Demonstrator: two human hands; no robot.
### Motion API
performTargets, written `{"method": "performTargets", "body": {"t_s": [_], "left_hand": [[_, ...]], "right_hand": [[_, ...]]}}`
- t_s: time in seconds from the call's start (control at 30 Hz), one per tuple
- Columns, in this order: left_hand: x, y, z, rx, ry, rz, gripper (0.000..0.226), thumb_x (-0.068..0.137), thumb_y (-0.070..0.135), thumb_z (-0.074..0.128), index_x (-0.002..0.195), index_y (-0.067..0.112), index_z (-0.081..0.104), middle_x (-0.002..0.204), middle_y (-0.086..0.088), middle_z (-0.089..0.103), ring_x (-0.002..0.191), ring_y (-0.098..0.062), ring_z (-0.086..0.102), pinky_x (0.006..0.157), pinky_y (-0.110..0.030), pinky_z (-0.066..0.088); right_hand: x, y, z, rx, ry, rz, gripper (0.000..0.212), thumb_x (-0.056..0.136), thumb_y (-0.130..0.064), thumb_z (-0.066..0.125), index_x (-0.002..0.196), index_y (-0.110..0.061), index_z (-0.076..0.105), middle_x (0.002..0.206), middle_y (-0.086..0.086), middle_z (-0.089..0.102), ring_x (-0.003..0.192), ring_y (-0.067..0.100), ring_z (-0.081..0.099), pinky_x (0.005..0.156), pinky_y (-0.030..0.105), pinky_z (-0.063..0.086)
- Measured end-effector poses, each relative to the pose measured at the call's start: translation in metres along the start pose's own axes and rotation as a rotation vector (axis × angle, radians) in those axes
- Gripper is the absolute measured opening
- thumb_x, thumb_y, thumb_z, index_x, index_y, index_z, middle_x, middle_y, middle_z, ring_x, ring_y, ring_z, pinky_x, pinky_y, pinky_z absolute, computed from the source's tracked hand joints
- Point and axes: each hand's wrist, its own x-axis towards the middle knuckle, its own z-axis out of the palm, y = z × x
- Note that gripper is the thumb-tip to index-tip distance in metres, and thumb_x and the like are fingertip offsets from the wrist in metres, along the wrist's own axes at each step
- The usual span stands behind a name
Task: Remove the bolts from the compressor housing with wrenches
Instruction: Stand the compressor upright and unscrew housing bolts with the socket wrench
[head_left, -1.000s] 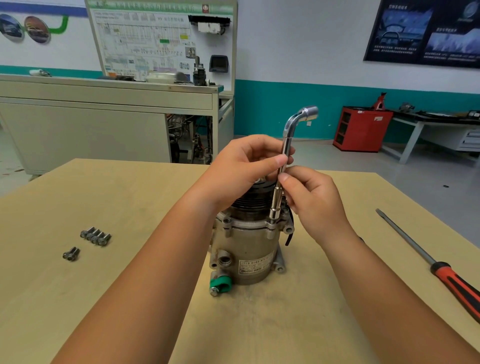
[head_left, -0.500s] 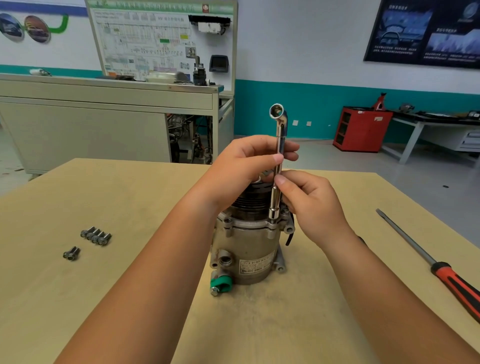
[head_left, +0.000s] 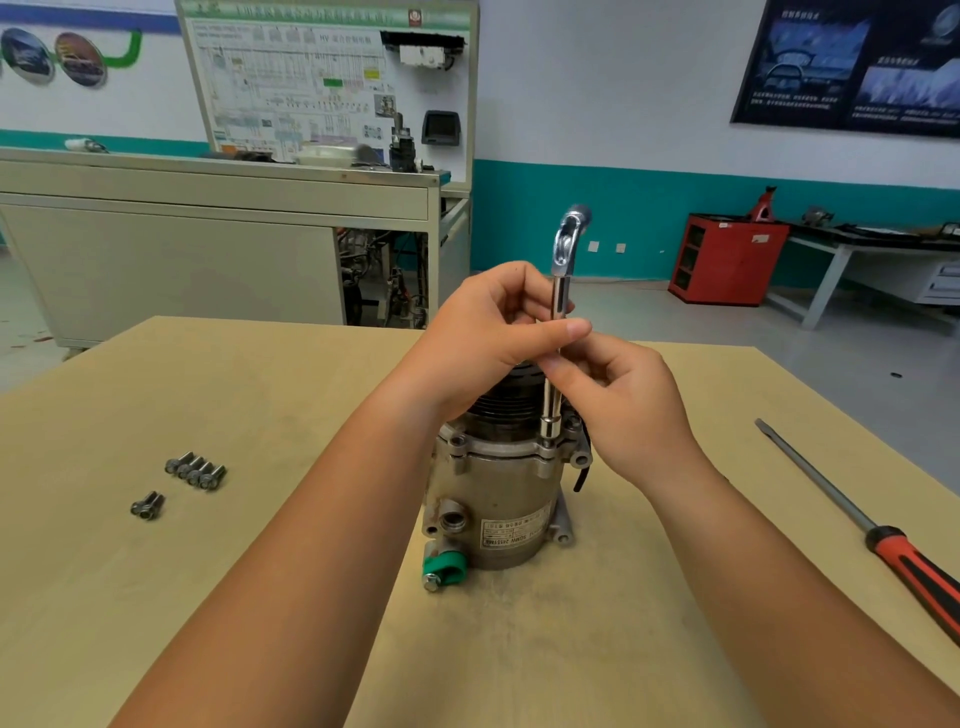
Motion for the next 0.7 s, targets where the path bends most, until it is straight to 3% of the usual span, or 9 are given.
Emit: {"method": "performTargets", "body": {"t_s": [0.07, 0.1, 0.17, 0.33, 0.47, 0.57, 0.7], "left_hand": [[-0.0004, 0.0008, -0.0005, -0.005, -0.010, -0.015, 0.021, 0.084, 0.002, 0.066, 0.075, 0.021, 0.062, 0.070, 0.012, 0.064, 0.064, -0.002, 0.057, 0.061, -0.015, 0.047], [-0.0006, 0.0014, -0.0010, -0.020, -0.019, -0.021, 0.021, 0.087, 0.000, 0.061, 0.079, 0.019, 0.063, 0.074, 0.011, 0.066, 0.066, 0.000, 0.059, 0.060, -0.013, 0.046], [-0.0012, 0.0023, -0.0023, -0.046, -0.044, -0.034, 0.024, 0.091, -0.005, 0.053, 0.088, 0.016, 0.065, 0.080, 0.012, 0.071, 0.070, 0.003, 0.063, 0.057, -0.007, 0.044], [-0.0019, 0.0034, -0.0036, -0.051, -0.083, -0.037, 0.027, 0.093, -0.004, 0.049, 0.102, 0.015, 0.066, 0.086, 0.011, 0.074, 0.079, 0.002, 0.066, 0.057, -0.004, 0.043], [-0.0022, 0.0017, -0.0036, -0.040, -0.068, -0.016, 0.024, 0.090, -0.005, 0.054, 0.097, 0.015, 0.064, 0.082, 0.012, 0.073, 0.078, 0.002, 0.067, 0.059, -0.007, 0.046], [-0.0009, -0.0001, -0.0045, -0.021, -0.045, -0.005, 0.019, 0.083, 0.001, 0.064, 0.090, 0.019, 0.064, 0.077, 0.012, 0.071, 0.077, -0.001, 0.065, 0.069, -0.013, 0.049], [-0.0007, -0.0014, -0.0043, -0.014, -0.040, -0.008, 0.019, 0.082, -0.001, 0.065, 0.084, 0.017, 0.058, 0.066, 0.016, 0.063, 0.062, 0.002, 0.058, 0.062, -0.012, 0.047]], "right_hand": [[-0.0017, -0.0001, -0.0004, 0.000, -0.020, -0.012, 0.017, 0.093, -0.017, 0.054, 0.092, -0.016, 0.070, 0.064, 0.010, 0.064, 0.059, 0.023, 0.053, 0.057, 0.033, 0.042], [-0.0019, 0.0013, -0.0014, 0.001, -0.021, -0.012, 0.020, 0.095, -0.015, 0.051, 0.090, -0.020, 0.069, 0.055, -0.005, 0.060, 0.052, 0.010, 0.050, 0.051, 0.023, 0.040], [-0.0016, 0.0030, -0.0032, 0.001, -0.027, 0.006, 0.024, 0.096, -0.012, 0.048, 0.085, -0.023, 0.066, 0.046, -0.016, 0.049, 0.049, -0.001, 0.044, 0.050, 0.012, 0.032], [-0.0014, 0.0036, -0.0054, 0.045, -0.078, 0.046, 0.030, 0.097, -0.013, 0.045, 0.073, -0.016, 0.062, 0.046, -0.013, 0.044, 0.049, 0.001, 0.040, 0.053, 0.019, 0.032], [0.0001, 0.0055, -0.0053, 0.055, -0.014, 0.064, 0.019, 0.092, -0.015, 0.056, 0.076, -0.013, 0.066, 0.049, -0.010, 0.040, 0.048, 0.001, 0.035, 0.049, 0.016, 0.030], [0.0016, 0.0068, -0.0043, 0.034, 0.046, 0.074, 0.012, 0.082, -0.020, 0.068, 0.072, -0.025, 0.064, 0.049, -0.009, 0.040, 0.047, 0.002, 0.035, 0.047, 0.015, 0.031], [0.0025, 0.0057, -0.0043, 0.022, 0.070, 0.059, 0.016, 0.079, -0.018, 0.072, 0.068, -0.018, 0.061, 0.049, -0.008, 0.043, 0.047, 0.002, 0.036, 0.047, 0.013, 0.032]]}}
